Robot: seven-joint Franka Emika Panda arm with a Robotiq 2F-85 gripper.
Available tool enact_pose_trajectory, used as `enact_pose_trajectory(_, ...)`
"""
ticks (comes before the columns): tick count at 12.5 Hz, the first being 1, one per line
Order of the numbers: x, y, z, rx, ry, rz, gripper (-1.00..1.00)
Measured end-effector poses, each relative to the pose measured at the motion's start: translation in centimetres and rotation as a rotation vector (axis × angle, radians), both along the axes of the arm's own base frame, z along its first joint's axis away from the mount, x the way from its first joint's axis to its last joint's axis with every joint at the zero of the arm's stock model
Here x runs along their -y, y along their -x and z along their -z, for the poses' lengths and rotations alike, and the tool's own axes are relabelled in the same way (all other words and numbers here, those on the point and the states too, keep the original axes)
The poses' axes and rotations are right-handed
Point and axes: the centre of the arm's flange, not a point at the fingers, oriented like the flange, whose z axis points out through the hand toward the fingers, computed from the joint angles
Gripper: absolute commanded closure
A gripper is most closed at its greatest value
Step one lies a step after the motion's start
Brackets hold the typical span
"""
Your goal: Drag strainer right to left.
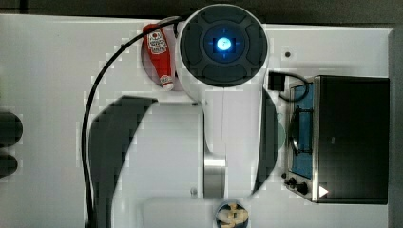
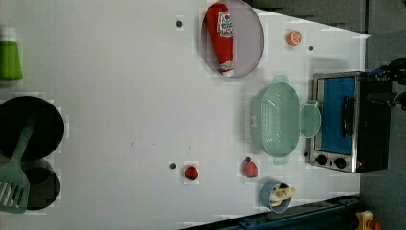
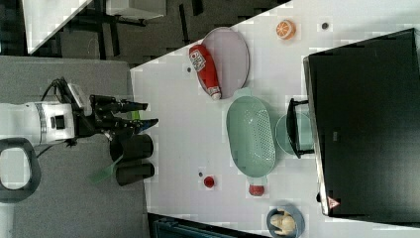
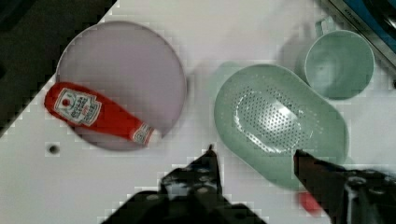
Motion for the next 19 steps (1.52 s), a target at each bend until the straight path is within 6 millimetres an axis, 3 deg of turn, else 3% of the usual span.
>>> enact_pose_trajectory(1, 0.4, 4.9, 1.2, -0.137, -0.009, 0.011, -0.6)
enact_pose_trajectory(2, 1.0, 10.1, 0.8, -0.219, -0.016, 0.028, -0.82)
enact_pose_trajectory(3, 1.9, 13.9, -0.7, -0.2, -0.004, 0.045, -1.0)
enact_pose_trajectory(5, 3.7, 18.9, -4.6, -0.063, -0.011, 0.083, -1.0)
enact_pose_trajectory(7, 4.4, 20.8, -8.4, 0.097, 0.016, 0.105, -1.0)
enact_pose_trajectory(9, 4.4, 18.9, -9.0, 0.203, 0.009, 0.094, -1.0)
enact_pose_trajectory(10, 4.1, 16.7, -7.6, 0.244, 0.011, 0.097, -1.0)
enact_pose_trajectory(11, 3.7, 14.2, -4.5, 0.235, -0.002, 0.125, -1.0)
enact_pose_trajectory(12, 3.5, 11.6, -0.2, 0.183, -0.015, 0.163, -1.0)
enact_pose_trajectory(14, 2.8, 8.6, 11.0, 0.047, -0.005, 0.25, -1.0)
enact_pose_trajectory(15, 2.3, 8.0, 16.9, -0.017, 0.002, 0.305, -1.0)
enact_pose_trajectory(17, 1.7, 8.4, 26.1, -0.154, 0.031, 0.415, -1.0)
enact_pose_trajectory(19, 1.8, 8.3, 31.9, -0.209, 0.041, 0.515, -1.0)
